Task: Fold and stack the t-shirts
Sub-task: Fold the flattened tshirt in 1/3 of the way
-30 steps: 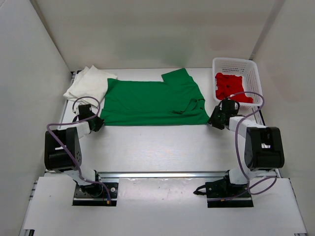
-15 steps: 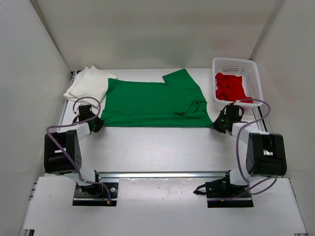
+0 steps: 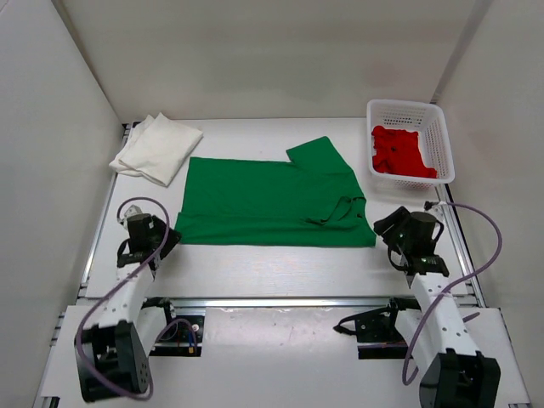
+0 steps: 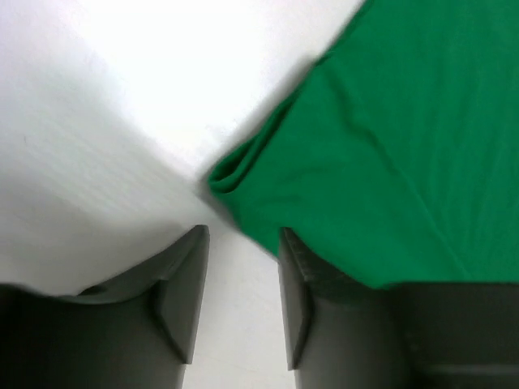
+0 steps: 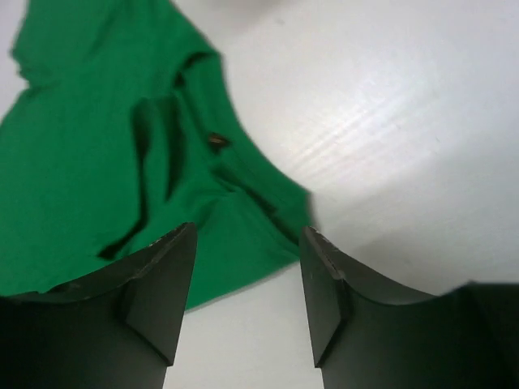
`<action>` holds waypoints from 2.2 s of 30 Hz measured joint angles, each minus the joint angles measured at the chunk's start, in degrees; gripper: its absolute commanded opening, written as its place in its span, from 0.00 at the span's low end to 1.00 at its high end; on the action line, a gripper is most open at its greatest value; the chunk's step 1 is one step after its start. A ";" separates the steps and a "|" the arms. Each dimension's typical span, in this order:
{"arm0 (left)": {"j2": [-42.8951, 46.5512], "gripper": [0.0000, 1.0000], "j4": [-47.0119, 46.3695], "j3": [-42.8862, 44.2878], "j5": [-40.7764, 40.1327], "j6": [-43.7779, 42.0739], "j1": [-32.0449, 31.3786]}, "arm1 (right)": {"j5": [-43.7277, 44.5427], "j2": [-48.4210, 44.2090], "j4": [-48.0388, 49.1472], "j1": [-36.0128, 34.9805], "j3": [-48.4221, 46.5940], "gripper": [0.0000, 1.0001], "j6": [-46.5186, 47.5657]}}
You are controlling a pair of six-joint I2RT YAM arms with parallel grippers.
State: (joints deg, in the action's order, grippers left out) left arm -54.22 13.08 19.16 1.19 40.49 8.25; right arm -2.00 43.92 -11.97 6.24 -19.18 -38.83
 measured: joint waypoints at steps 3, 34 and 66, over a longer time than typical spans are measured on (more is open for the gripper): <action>6.49 0.98 1.20 1.25 -1.07 -0.94 -0.79 | 1.97 -0.39 -0.87 -5.05 -4.17 0.48 0.74; -21.03 0.40 -18.58 10.99 -2.80 -2.75 -33.05 | 9.51 45.92 -0.66 -36.46 -31.26 0.16 20.00; -20.02 0.40 -20.81 9.40 -1.25 -0.57 -32.74 | 14.19 66.49 -6.32 -39.58 -58.18 0.04 26.88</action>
State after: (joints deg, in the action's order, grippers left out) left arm -74.24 -7.73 28.56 -0.05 39.92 -24.49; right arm 12.19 110.41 -18.28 -33.34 -77.36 -11.94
